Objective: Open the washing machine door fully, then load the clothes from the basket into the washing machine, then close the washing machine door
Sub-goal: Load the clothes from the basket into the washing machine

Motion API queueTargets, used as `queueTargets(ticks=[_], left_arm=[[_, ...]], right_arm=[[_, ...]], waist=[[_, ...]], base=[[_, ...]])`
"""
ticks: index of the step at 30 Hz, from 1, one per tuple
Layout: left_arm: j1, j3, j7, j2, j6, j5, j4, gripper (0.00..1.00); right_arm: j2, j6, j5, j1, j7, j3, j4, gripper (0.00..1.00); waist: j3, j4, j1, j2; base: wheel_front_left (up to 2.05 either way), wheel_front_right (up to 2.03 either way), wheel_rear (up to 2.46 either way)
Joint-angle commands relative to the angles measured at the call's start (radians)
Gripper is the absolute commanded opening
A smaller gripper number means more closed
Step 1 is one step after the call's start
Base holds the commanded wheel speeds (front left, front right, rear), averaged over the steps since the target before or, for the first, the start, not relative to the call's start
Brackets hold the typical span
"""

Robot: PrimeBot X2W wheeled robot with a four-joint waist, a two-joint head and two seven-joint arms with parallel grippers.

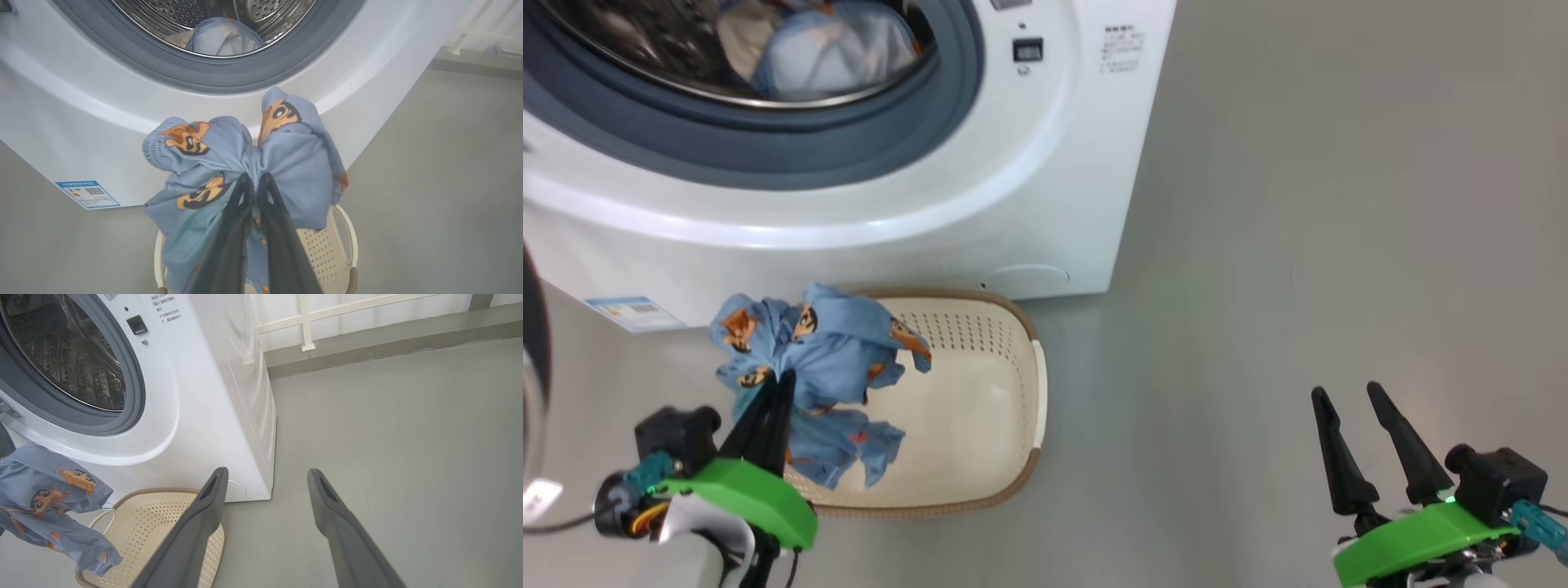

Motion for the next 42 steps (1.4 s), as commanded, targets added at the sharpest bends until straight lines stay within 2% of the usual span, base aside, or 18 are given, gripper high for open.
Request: queueTargets(ticks=[1,18,25,32,42], left_arm=[[0.024,0.057,-0.004,0.021,-0.002,0.02,-0.042,0.0],[0.252,0.23,-0.004,-0.005,-0.002,0.111,-0.3,0.0],[0.34,0.294,-0.004,-0.05,-0.002,0.134,-0.39,0.0],[0.359,0.295,-0.004,-0.068,-0.002,0.147,-0.419,0.0],[0.27,0.278,-0.004,-0.043,-0.002,0.128,-0.41,0.0]], right_arm=[[-0.017,0.003,0.006,0.022,-0.012,0.02,-0.019,1.0],[-0.044,0.003,0.02,0.115,-0.012,-0.006,-0.034,1.0],[-0.045,0.003,0.021,0.136,-0.012,-0.019,-0.042,1.0],[-0.045,0.003,0.021,0.147,-0.012,-0.019,-0.048,1.0],[-0.029,0.003,0.014,0.112,-0.012,-0.011,-0.061,1.0]], waist=[[-0.067,0.037,0.0,-0.0001],[-0.151,0.054,0.0,-0.0001],[-0.165,0.051,0.0,-0.0001],[-0.168,0.049,0.0,-0.0001],[-0.101,0.032,0.0,-0.0001]], base=[[0.0,0.0,0.0],[0.0,0.0,0.0],[0.0,0.0,0.0],[0.0,0.0,0.0],[0.0,0.0,0.0]])
